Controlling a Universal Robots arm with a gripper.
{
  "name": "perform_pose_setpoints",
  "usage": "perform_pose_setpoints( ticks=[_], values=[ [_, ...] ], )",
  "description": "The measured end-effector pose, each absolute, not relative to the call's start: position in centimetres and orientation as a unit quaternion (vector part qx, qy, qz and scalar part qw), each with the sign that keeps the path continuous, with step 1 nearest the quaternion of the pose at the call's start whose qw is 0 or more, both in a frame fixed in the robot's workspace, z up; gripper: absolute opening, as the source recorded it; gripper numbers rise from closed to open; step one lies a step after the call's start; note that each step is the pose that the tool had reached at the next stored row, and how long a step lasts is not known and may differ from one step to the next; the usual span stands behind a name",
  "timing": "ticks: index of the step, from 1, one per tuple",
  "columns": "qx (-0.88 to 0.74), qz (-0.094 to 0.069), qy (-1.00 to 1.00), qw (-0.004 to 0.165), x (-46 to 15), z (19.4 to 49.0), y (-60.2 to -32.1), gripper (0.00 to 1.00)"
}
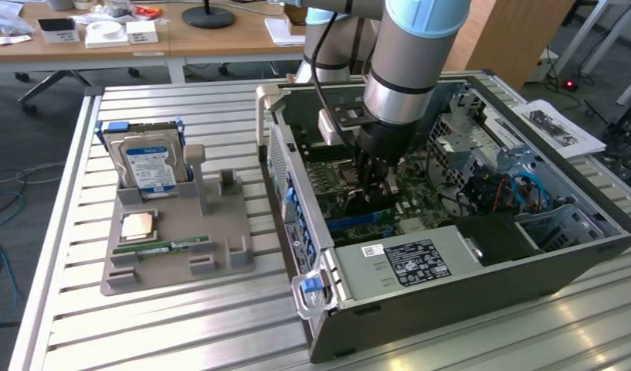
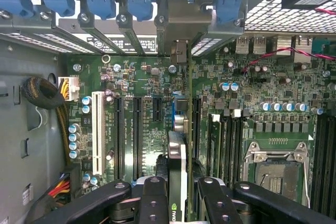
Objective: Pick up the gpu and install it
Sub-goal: 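Insert the gpu into the slot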
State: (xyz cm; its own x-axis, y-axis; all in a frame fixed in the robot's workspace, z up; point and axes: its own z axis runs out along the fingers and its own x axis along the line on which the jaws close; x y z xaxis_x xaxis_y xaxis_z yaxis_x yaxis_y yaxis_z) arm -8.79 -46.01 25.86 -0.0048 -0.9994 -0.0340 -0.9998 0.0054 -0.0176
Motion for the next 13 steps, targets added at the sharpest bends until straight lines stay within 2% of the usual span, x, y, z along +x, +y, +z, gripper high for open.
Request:
perform_pose_setpoints(
  ticks=[13],
  values=[
    [-0.699,0.005,0.715,0.018,-8.91,25.62,-46.02,0.27]
  ],
)
